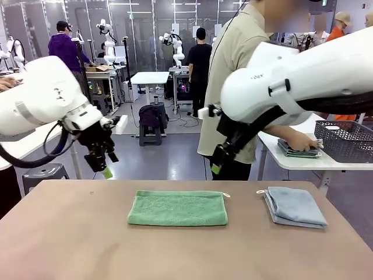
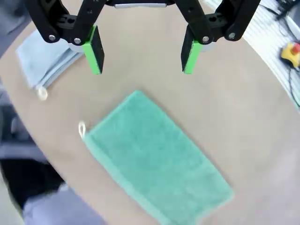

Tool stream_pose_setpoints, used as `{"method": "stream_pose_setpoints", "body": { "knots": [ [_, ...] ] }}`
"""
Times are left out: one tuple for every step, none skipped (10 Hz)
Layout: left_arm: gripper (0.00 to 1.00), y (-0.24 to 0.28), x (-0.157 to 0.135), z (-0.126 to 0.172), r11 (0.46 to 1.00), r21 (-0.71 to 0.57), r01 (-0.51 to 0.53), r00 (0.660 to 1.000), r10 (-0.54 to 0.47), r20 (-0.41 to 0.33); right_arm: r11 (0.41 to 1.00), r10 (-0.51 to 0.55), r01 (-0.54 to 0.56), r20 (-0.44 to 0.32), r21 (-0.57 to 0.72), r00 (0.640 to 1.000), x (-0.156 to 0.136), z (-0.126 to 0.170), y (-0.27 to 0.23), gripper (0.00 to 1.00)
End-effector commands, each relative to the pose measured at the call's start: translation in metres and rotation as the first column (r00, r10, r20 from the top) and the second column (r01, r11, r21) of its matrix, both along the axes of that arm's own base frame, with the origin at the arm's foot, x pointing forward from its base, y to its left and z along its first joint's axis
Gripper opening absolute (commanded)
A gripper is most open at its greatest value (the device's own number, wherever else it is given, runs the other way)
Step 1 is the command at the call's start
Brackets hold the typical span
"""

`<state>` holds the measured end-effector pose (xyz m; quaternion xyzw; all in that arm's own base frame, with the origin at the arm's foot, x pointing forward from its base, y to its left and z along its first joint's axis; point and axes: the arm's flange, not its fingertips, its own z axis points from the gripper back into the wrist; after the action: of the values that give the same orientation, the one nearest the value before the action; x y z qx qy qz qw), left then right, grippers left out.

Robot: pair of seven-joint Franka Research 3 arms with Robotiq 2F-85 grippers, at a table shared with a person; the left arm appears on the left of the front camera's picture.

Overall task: Fold the towels and place them in the basket.
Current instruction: When a person lays out a Towel with hook on the table, fold it in half twice.

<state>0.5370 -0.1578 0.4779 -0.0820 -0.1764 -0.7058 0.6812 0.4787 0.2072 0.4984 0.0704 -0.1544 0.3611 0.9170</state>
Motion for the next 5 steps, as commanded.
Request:
{"method": "stream_pose_setpoints", "body": {
  "knots": [
    [0.90, 0.017, -0.011, -0.020, 0.998, -0.065, 0.022, 1.000, -0.021, 0.014, 0.958, -0.246, 0.270, -0.205, 0.100, 0.947, 0.000, -0.031, -0.023, 0.82],
    [0.90, 0.024, -0.011, -0.023, 0.995, -0.094, 0.033, 0.999, -0.031, 0.028, 0.934, -0.283, 0.333, -0.302, 0.130, 0.910, 0.003, -0.044, -0.030, 0.82],
    [0.90, 0.030, -0.010, -0.024, 0.993, -0.114, 0.033, 0.999, -0.029, 0.034, 0.905, -0.314, 0.391, -0.355, 0.169, 0.880, 0.003, -0.052, -0.037, 0.82],
    [0.90, 0.036, -0.010, -0.024, 0.992, -0.120, 0.026, 0.999, -0.021, 0.041, 0.861, -0.364, 0.464, -0.383, 0.209, 0.849, 0.002, -0.056, -0.043, 0.82],
    [0.90, 0.040, -0.009, -0.025, 0.992, -0.127, 0.022, 0.999, -0.016, 0.048, 0.828, -0.404, 0.501, -0.354, 0.250, 0.844, 0.000, -0.056, -0.045, 0.82]
  ]
}}
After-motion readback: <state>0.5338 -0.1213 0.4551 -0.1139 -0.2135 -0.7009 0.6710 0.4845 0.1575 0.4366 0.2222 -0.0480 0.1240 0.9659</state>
